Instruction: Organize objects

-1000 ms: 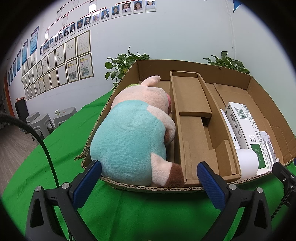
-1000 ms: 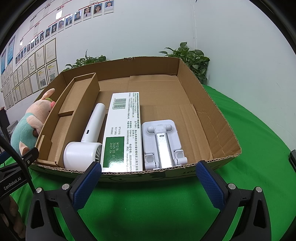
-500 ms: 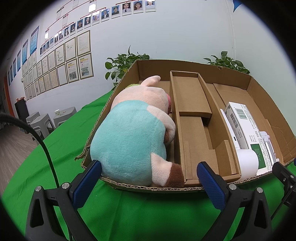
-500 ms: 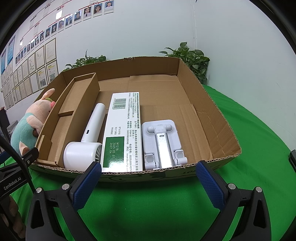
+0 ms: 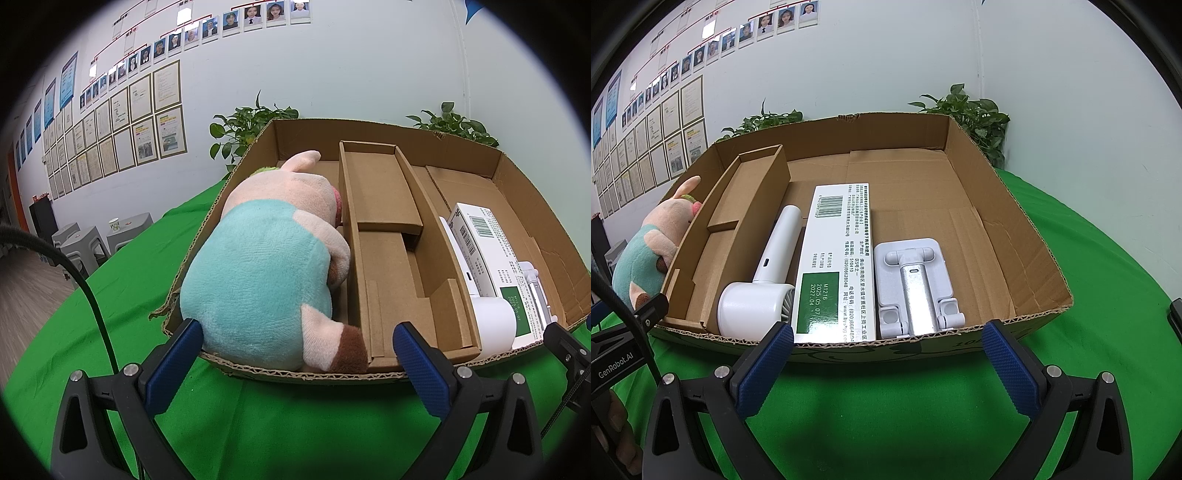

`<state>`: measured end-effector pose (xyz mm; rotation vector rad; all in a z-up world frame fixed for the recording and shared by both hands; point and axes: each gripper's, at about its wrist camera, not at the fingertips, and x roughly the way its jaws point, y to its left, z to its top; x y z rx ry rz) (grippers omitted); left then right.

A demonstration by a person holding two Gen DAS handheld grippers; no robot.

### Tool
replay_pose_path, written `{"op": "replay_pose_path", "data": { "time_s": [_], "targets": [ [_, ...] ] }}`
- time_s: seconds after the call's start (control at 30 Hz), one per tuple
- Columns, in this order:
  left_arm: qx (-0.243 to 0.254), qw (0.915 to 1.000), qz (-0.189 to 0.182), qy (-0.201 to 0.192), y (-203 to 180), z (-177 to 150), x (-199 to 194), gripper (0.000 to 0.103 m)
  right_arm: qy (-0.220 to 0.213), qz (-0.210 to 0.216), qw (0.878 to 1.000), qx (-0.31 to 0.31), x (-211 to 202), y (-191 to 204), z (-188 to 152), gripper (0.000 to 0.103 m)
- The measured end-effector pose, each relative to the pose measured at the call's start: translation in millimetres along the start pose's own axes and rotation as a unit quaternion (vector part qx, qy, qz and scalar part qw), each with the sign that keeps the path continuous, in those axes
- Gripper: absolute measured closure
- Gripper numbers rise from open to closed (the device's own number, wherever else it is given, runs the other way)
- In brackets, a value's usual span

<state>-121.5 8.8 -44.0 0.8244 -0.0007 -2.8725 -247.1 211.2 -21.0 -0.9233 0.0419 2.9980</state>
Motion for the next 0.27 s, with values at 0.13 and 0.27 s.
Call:
{"op": "replay_pose_path", "data": {
  "time_s": [0.13,0.27],
  "targets": [
    [0.000,1.0000,0.000,0.000,-0.2,-0.1,0.0,0.001,0.000,0.000,1.000,0.000,0.0,0.0,0.0,0.000],
    [0.000,1.0000,0.000,0.000,0.1,0.0,0.1,0.001,0.000,0.000,1.000,0.000,-0.2,0.0,0.0,0.000]
  ]
}}
